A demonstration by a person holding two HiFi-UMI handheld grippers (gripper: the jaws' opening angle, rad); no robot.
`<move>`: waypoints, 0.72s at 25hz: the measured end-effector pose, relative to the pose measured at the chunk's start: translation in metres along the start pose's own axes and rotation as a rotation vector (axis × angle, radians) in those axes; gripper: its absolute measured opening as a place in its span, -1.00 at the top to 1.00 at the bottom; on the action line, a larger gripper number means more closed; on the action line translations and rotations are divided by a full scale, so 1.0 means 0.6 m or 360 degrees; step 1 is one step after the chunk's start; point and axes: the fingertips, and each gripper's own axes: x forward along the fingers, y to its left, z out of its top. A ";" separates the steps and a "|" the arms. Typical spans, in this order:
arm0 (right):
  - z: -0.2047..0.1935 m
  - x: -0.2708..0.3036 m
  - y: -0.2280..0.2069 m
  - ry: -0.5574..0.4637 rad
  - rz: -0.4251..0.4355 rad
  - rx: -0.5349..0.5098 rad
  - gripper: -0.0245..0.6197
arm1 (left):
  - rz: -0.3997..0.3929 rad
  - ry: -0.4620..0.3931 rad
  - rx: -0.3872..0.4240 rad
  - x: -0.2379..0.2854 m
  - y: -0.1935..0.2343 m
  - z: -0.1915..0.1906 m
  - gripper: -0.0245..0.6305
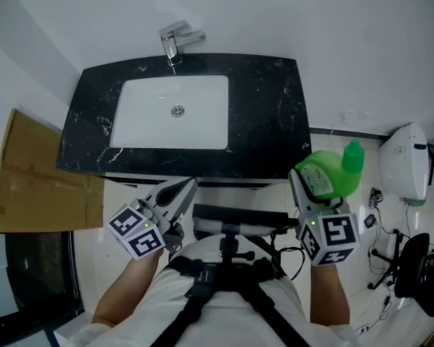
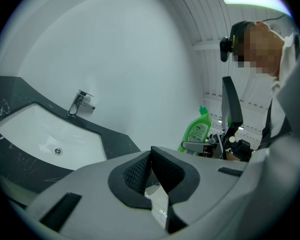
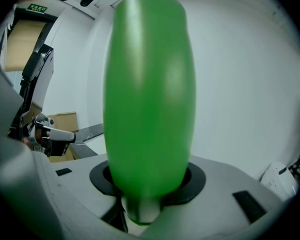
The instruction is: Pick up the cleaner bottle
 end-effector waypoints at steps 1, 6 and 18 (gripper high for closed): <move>0.000 0.000 0.001 0.0000 0.0003 0.0000 0.37 | -0.0001 0.0000 0.0000 0.000 -0.001 0.000 0.94; 0.001 0.002 0.004 0.0002 0.0012 -0.0008 0.37 | 0.0000 0.0002 -0.0002 0.000 0.000 0.001 0.94; 0.007 0.010 0.006 -0.0002 0.0023 -0.0017 0.37 | 0.0010 -0.0003 0.0004 -0.001 0.003 0.003 0.94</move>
